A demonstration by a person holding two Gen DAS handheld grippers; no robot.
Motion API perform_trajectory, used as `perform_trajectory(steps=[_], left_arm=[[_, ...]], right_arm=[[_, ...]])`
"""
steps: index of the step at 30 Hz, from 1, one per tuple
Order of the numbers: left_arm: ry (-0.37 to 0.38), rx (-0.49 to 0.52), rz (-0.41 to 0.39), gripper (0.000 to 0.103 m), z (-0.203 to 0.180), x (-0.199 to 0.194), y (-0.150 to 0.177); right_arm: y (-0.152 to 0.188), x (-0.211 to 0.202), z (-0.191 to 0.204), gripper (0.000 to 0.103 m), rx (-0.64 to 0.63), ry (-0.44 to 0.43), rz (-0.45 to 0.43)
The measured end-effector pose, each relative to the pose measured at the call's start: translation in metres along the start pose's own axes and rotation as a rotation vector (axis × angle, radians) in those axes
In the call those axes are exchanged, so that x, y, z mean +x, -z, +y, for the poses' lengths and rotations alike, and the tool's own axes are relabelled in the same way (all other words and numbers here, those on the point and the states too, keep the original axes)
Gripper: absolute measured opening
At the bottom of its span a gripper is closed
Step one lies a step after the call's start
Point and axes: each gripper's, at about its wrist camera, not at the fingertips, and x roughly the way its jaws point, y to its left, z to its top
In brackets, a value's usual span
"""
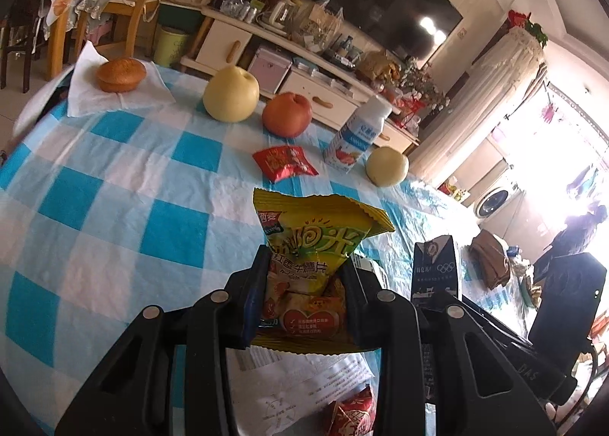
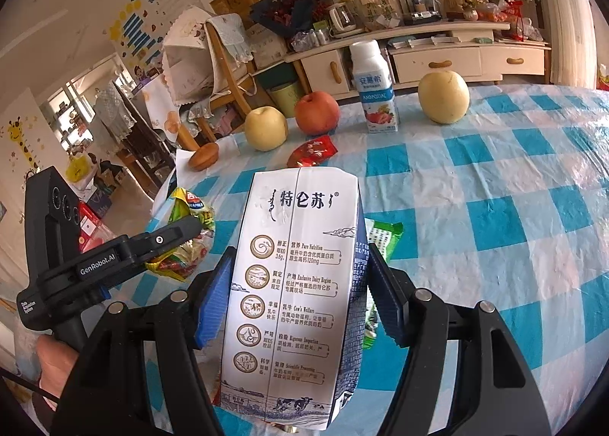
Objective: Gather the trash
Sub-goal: 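Lift the chip packet and milk carton and carry both toward the pink bucket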
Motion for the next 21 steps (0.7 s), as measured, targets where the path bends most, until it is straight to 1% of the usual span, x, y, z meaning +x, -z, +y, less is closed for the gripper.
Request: perform_trajectory(steps=[3, 7, 21], left_arm=[[0.004, -0.019, -0.021, 0.037, 0.006, -0.011, -0.002], [-0.009, -0.027, -0.057, 0.037, 0.012, -0.024, -0.007], [-0.038, -0.044, -0.129, 0.037, 0.025, -0.055, -0.015]], right_arm=[[0.0, -0.003, 0.009, 0.067, -0.008, -0.001, -0.01], [0.0, -0.005, 0.024, 0.067, -0.032, -0.002, -0.018], [0.006, -0.003, 0.068, 0.067, -0.097, -0.03, -0.015]])
